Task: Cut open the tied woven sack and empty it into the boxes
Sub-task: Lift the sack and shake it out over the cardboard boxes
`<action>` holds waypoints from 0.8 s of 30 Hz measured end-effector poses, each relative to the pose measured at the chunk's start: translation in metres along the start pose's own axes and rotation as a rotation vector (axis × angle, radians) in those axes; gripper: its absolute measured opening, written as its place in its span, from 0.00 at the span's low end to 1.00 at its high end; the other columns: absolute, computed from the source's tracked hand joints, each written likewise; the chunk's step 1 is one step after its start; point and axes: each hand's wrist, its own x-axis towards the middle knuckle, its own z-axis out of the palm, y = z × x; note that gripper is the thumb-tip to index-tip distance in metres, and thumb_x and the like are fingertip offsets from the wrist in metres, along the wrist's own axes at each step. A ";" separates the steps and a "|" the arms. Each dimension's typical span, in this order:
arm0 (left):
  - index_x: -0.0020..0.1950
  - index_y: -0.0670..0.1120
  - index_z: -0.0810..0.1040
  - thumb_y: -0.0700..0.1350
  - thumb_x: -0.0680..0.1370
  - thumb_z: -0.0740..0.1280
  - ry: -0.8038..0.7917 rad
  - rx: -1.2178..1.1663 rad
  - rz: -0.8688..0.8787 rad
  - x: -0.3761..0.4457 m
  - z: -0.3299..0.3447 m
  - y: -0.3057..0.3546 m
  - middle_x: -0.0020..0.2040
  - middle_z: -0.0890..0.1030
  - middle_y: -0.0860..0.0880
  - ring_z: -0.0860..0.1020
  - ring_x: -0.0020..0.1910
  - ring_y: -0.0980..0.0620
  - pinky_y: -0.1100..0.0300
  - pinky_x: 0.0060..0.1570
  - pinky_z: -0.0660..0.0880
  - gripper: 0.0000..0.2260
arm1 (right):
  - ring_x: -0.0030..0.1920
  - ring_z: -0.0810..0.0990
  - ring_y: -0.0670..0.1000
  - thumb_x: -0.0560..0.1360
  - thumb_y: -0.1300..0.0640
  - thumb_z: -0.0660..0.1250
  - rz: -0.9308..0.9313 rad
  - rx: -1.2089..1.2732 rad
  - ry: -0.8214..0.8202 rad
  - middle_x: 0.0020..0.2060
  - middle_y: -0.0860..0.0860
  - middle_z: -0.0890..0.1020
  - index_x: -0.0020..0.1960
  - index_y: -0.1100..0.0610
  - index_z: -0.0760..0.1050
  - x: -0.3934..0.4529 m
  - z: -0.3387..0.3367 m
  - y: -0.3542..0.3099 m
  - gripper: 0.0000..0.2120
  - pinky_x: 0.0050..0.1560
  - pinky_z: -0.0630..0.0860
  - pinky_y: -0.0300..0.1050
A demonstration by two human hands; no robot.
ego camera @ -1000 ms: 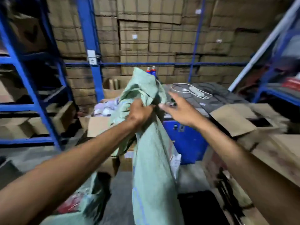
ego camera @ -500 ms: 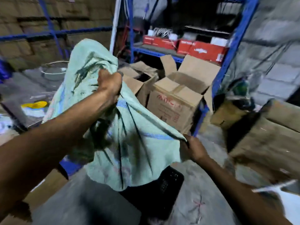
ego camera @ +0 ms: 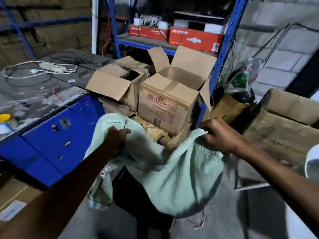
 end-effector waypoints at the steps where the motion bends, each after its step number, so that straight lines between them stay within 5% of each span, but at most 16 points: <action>1: 0.56 0.41 0.77 0.44 0.72 0.73 -0.072 0.023 0.002 0.004 0.014 -0.011 0.51 0.80 0.38 0.79 0.49 0.40 0.53 0.42 0.77 0.15 | 0.30 0.74 0.55 0.64 0.54 0.56 0.037 -0.021 -0.015 0.25 0.49 0.72 0.33 0.59 0.73 -0.001 -0.004 0.004 0.10 0.33 0.74 0.55; 2: 0.55 0.43 0.77 0.44 0.73 0.72 -0.133 0.039 -0.001 0.009 0.029 -0.021 0.47 0.80 0.40 0.78 0.45 0.43 0.56 0.39 0.76 0.13 | 0.30 0.71 0.57 0.64 0.58 0.59 0.066 -0.029 0.000 0.24 0.50 0.68 0.30 0.57 0.68 -0.002 -0.007 0.010 0.06 0.33 0.72 0.55; 5: 0.58 0.35 0.77 0.37 0.77 0.66 -0.306 0.078 -0.002 0.032 0.068 -0.049 0.38 0.76 0.46 0.75 0.39 0.47 0.61 0.32 0.72 0.11 | 0.35 0.66 0.54 0.66 0.66 0.64 0.187 0.006 0.043 0.24 0.46 0.63 0.26 0.50 0.58 -0.010 -0.011 0.022 0.19 0.37 0.60 0.44; 7: 0.52 0.41 0.80 0.37 0.77 0.66 -0.414 0.204 -0.029 0.047 0.089 -0.069 0.35 0.73 0.49 0.75 0.34 0.52 0.67 0.29 0.70 0.06 | 0.38 0.69 0.56 0.67 0.67 0.63 0.269 -0.026 0.007 0.27 0.48 0.71 0.27 0.52 0.63 -0.018 -0.006 0.029 0.16 0.38 0.56 0.40; 9: 0.50 0.50 0.82 0.42 0.76 0.69 -0.570 0.286 -0.092 0.054 0.107 -0.078 0.39 0.76 0.48 0.80 0.42 0.48 0.66 0.32 0.73 0.05 | 0.44 0.76 0.60 0.66 0.67 0.62 0.334 -0.040 0.014 0.37 0.60 0.80 0.33 0.56 0.72 -0.025 0.000 0.038 0.08 0.40 0.59 0.40; 12: 0.66 0.49 0.73 0.51 0.67 0.76 -0.745 0.528 0.024 0.045 0.133 -0.059 0.57 0.74 0.52 0.75 0.61 0.49 0.59 0.55 0.71 0.29 | 0.46 0.78 0.62 0.65 0.67 0.61 0.444 -0.013 0.034 0.38 0.63 0.79 0.33 0.58 0.74 -0.030 0.014 0.046 0.07 0.41 0.63 0.43; 14: 0.72 0.56 0.66 0.56 0.59 0.77 -0.985 0.545 0.197 0.021 0.149 -0.034 0.69 0.67 0.58 0.68 0.69 0.54 0.59 0.62 0.69 0.44 | 0.41 0.76 0.60 0.64 0.66 0.61 0.501 0.013 0.026 0.32 0.58 0.75 0.27 0.54 0.65 -0.027 0.026 0.043 0.11 0.39 0.63 0.44; 16: 0.76 0.58 0.58 0.55 0.60 0.78 -1.235 0.559 0.349 -0.013 0.165 -0.018 0.73 0.62 0.60 0.62 0.71 0.59 0.59 0.66 0.66 0.48 | 0.37 0.75 0.58 0.63 0.63 0.62 0.506 0.042 0.048 0.31 0.62 0.76 0.27 0.56 0.65 -0.018 0.038 0.038 0.09 0.38 0.65 0.45; 19: 0.64 0.41 0.74 0.42 0.71 0.72 -1.116 0.377 0.511 -0.032 0.188 -0.021 0.56 0.78 0.49 0.74 0.56 0.54 0.49 0.62 0.73 0.22 | 0.36 0.71 0.52 0.65 0.62 0.68 0.525 0.132 0.090 0.36 0.66 0.80 0.32 0.61 0.75 -0.004 0.044 0.030 0.05 0.39 0.65 0.43; 21: 0.45 0.39 0.78 0.44 0.71 0.67 -0.978 0.292 0.548 -0.025 0.192 -0.021 0.39 0.76 0.47 0.73 0.41 0.54 0.42 0.40 0.71 0.08 | 0.36 0.73 0.50 0.67 0.60 0.71 0.570 0.273 0.145 0.34 0.61 0.80 0.36 0.63 0.78 0.000 0.042 0.032 0.06 0.38 0.67 0.42; 24: 0.45 0.42 0.81 0.41 0.76 0.68 -0.963 0.221 0.540 -0.014 0.181 -0.013 0.38 0.78 0.49 0.73 0.37 0.58 0.60 0.39 0.69 0.04 | 0.34 0.76 0.47 0.68 0.56 0.75 0.646 0.689 0.137 0.36 0.51 0.81 0.46 0.62 0.79 -0.014 0.041 0.039 0.12 0.36 0.72 0.40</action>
